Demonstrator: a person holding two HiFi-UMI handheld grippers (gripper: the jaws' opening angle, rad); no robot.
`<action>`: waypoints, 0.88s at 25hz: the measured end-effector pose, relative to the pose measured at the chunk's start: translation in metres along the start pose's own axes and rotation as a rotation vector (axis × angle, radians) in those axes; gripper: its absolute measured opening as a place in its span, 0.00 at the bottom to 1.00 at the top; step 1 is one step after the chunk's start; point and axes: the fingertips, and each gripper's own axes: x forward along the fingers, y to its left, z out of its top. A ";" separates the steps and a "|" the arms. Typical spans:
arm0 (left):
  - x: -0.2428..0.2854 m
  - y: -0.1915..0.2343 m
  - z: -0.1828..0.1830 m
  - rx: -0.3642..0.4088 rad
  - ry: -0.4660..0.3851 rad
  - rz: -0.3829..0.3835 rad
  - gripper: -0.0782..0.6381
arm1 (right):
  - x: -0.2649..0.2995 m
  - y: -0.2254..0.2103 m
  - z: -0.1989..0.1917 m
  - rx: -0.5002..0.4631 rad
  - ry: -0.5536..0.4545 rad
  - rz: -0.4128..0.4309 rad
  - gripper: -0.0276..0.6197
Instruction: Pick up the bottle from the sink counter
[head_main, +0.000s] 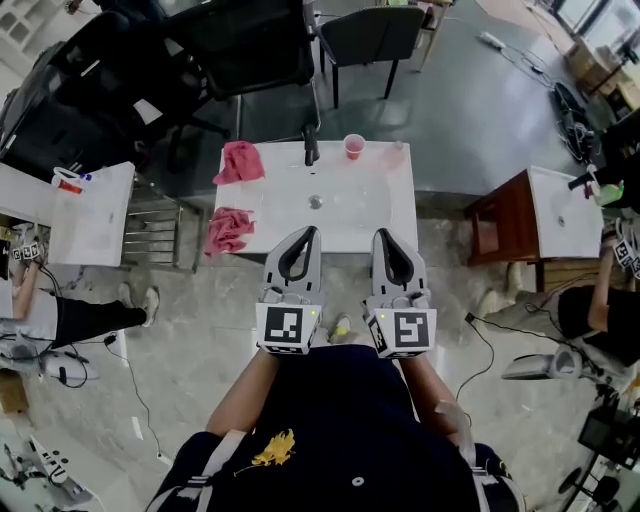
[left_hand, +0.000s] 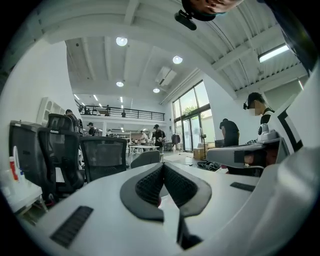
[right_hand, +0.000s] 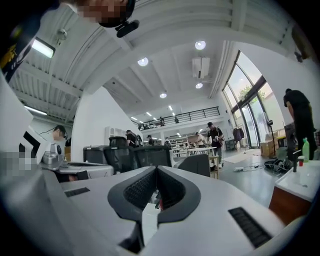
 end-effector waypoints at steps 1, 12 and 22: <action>0.000 0.003 -0.002 0.004 0.001 -0.001 0.13 | 0.001 0.000 0.000 0.020 -0.005 -0.004 0.09; 0.021 0.055 -0.009 -0.006 -0.012 -0.011 0.13 | 0.043 0.015 0.001 -0.023 -0.017 -0.019 0.09; 0.047 0.104 -0.011 0.023 -0.023 -0.074 0.13 | 0.086 0.029 -0.001 -0.006 -0.004 -0.042 0.08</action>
